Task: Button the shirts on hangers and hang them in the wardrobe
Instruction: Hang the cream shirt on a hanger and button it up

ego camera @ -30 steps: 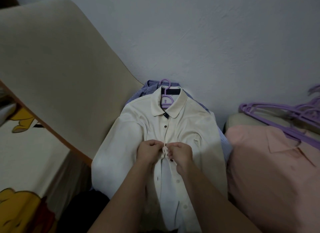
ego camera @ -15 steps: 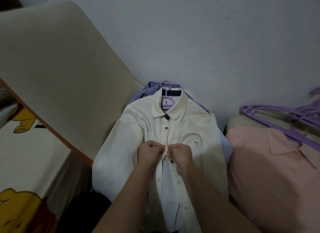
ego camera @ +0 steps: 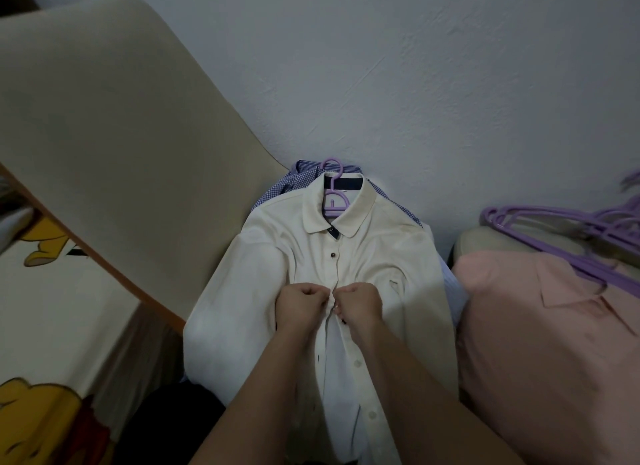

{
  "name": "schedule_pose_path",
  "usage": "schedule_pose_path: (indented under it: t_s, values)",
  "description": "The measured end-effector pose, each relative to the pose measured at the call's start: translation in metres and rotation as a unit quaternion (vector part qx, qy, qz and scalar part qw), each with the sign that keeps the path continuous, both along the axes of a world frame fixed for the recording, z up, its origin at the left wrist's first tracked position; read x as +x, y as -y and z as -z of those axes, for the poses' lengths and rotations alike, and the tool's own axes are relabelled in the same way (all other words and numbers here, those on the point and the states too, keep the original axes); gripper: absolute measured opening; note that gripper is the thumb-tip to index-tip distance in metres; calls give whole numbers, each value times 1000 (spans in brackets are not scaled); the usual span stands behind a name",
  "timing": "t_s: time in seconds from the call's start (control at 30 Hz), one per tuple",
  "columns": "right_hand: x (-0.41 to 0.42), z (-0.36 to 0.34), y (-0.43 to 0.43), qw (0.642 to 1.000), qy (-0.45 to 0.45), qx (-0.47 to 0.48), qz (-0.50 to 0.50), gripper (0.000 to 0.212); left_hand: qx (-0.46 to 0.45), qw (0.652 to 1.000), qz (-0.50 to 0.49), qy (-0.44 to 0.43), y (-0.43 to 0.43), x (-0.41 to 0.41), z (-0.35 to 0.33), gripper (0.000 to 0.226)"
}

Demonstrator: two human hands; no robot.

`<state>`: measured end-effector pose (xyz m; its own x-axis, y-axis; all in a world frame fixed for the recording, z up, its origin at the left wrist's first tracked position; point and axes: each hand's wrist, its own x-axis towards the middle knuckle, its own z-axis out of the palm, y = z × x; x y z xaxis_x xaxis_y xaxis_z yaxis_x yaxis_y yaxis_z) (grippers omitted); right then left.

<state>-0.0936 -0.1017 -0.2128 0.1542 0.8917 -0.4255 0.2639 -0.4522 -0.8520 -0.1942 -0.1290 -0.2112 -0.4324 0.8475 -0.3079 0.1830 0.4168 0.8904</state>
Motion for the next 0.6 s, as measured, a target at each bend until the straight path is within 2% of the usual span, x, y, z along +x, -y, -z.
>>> schedule_pose_path:
  t_s: [0.17, 0.27, 0.33, 0.5, 0.6]
  values:
    - [-5, -6, 0, 994, 97, 17, -46, 32, 5, 1000, 5, -12, 1, -1, 0, 18]
    - [-5, -8, -2, 992, 123, 9, -35, 20, 6, 1000, 14, -3, 0, -2, 1, 20]
    - [-4, -5, -6, 995, 96, -5, -34, 14, 2, 1000, 19, -3, 0, -3, 2, 17]
    - [10, -5, -8, 996, -63, -56, -35, 12, 5, 1000, 1, 14, -1, -3, 1, 22]
    - [13, -4, -10, 994, -88, -58, -36, 14, 2, 999, -2, 53, -1, -4, 0, 19]
